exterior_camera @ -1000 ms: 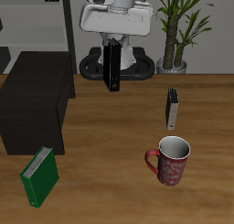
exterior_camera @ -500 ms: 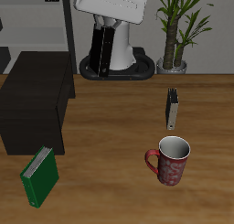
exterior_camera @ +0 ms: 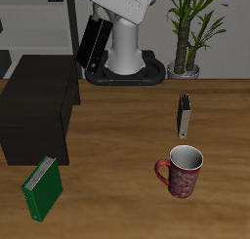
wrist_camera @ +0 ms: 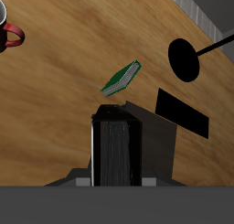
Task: Place the black book flat on top of the shelf
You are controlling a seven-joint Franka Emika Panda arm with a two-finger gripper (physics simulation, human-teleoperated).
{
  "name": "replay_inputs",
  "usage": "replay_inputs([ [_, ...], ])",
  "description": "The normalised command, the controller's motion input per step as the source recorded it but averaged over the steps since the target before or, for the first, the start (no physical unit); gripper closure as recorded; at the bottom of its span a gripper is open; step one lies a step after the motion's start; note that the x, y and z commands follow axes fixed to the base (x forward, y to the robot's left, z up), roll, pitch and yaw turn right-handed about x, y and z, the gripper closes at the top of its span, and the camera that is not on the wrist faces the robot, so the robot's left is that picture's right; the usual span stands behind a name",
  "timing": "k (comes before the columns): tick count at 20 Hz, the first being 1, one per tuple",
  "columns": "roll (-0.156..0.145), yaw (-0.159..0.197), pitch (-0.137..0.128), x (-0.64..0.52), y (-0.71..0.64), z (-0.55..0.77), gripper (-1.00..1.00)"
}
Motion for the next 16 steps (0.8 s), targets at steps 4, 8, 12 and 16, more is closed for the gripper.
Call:
replay_inputs([
  [4, -0.168, 0.003, -0.077, -0.08, -0.26, 0.31, 1.0],
  [8, -0.102, -0.006, -0.065, -0.04, -0.25, 0.22, 1.0],
  [12, -0.085, -0.007, -0.036, 0.07, -0.36, 0.13, 1.0],
  [16, -0.073, -0.016, 0.001, 0.06, -0.34, -0.04, 1.0],
])
